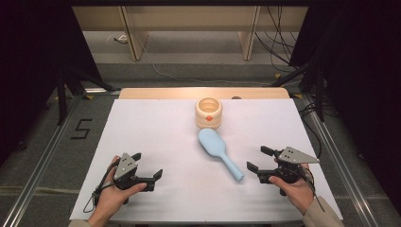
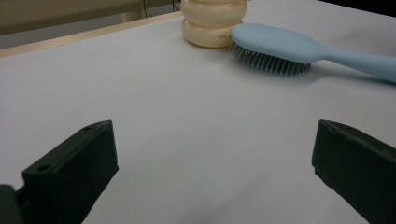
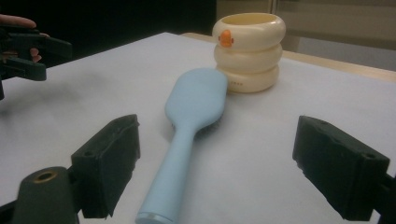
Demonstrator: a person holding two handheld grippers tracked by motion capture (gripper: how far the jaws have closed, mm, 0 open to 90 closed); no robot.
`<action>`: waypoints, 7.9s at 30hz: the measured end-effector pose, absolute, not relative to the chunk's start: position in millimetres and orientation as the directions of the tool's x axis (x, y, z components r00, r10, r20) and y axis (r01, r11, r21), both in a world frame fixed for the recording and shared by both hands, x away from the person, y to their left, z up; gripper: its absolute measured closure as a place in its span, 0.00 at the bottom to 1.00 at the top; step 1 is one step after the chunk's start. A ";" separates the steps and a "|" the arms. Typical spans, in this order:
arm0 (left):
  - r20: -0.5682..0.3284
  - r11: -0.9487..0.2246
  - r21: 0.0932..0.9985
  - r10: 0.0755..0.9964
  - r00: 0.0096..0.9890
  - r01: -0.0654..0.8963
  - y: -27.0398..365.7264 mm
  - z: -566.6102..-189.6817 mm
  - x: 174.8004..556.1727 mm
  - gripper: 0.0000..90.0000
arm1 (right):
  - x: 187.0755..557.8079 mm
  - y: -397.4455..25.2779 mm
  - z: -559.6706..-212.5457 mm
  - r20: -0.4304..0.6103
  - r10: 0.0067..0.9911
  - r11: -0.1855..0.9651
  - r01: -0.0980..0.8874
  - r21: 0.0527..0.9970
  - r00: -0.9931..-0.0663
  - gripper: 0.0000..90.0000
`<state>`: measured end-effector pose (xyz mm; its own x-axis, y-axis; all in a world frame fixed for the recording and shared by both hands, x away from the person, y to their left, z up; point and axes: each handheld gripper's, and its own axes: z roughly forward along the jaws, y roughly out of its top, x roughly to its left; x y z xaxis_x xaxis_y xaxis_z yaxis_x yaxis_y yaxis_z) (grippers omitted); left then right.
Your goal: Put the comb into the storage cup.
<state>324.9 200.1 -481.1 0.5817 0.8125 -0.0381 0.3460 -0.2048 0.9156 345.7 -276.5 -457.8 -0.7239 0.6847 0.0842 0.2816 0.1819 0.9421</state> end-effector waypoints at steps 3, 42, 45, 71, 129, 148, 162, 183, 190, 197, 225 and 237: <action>-0.039 -0.205 0.916 0.811 0.583 0.346 199.7 -481.2 324.9 0.00 | 345.2 -276.2 -457.4 0.082 0.686 0.184 0.281 0.942 -0.723 0.17; -0.038 -0.211 0.915 0.804 0.594 0.344 195.5 -481.6 325.0 0.00 | 358.5 -254.3 -449.3 0.039 0.572 0.338 0.278 0.899 -0.819 0.93; -0.038 -0.210 0.915 0.804 0.594 0.344 195.2 -481.6 325.1 0.00 | 360.4 -250.7 -449.2 0.029 0.561 0.376 0.286 0.881 -0.827 1.00; -0.037 -0.214 0.914 0.802 0.596 0.346 193.9 -482.0 325.4 0.00 | 378.2 -172.6 -465.7 0.011 0.488 0.693 0.395 0.603 -0.873 1.00; -0.036 -0.216 0.914 0.801 0.598 0.345 194.6 -481.9 325.7 0.00 | 382.2 -191.0 -452.7 0.142 0.491 0.585 0.446 0.678 -0.859 0.49; -0.034 -0.214 0.913 0.808 0.588 0.347 195.9 -481.5 326.9 0.00 | 385.3 -200.9 -428.7 0.052 0.552 0.395 0.315 0.863 -0.832 0.14; -0.037 -0.211 0.914 0.808 0.587 0.348 196.6 -481.6 328.3 0.00 | 416.7 -198.0 -417.8 0.006 0.539 0.587 0.381 0.715 -0.842 0.14; -0.038 -0.210 0.914 0.808 0.588 0.347 196.3 -481.9 328.3 0.00 | 448.5 -162.9 -453.5 0.000 0.462 0.828 0.430 0.360 -0.887 0.24; -0.039 -0.206 0.915 0.810 0.585 0.347 196.7 -481.6 328.2 0.00 | 453.6 -153.7 -458.4 -0.009 0.486 0.831 0.459 0.316 -0.874 0.31; -0.039 -0.205 0.916 0.810 0.585 0.346 196.7 -481.5 328.2 0.00 | 456.7 -150.8 -460.9 -0.012 0.497 0.831 0.471 0.295 -0.868 0.35; -0.039 -0.206 0.915 0.809 0.586 0.346 196.3 -481.6 328.1 0.00 | 457.1 -138.0 -458.0 -0.027 0.505 0.841 0.485 0.238 -0.863 0.68; -0.040 -0.206 0.915 0.808 0.587 0.347 196.1 -481.9 328.0 0.01 | 455.2 -136.3 -457.4 -0.020 0.541 0.821 0.523 0.227 -0.841 0.77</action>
